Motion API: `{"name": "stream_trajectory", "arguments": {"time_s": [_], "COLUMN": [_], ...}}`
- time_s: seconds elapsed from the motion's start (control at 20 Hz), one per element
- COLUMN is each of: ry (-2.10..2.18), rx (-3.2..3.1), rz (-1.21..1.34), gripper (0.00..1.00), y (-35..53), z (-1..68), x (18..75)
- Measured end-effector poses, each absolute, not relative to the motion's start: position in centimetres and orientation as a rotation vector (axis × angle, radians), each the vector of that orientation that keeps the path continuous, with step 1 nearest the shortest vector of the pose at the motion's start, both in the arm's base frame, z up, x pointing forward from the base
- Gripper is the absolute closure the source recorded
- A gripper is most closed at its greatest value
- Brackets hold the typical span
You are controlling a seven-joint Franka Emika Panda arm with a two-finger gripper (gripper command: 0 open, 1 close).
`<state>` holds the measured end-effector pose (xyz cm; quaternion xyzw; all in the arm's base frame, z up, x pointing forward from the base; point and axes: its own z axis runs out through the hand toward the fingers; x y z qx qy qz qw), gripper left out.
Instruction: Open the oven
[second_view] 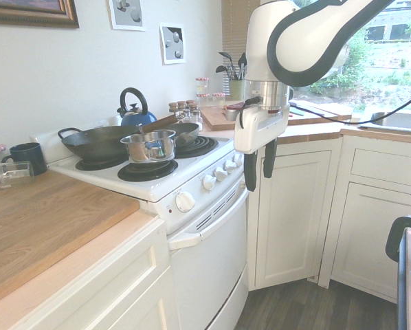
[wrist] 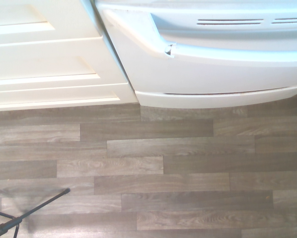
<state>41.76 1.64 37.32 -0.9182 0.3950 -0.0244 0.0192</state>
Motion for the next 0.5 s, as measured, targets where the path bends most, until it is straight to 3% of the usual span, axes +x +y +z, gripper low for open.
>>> {"name": "stream_trajectory", "arguments": {"time_s": [0.3, 0.5], "ry": [1.313, 1.475], "rx": [-2.862, -2.799], "rz": [-0.086, -0.175], "gripper": [0.00, 0.00], "y": [0.9, -0.9], "z": [35.6, 30.0], "x": [42.0, 43.8]}}
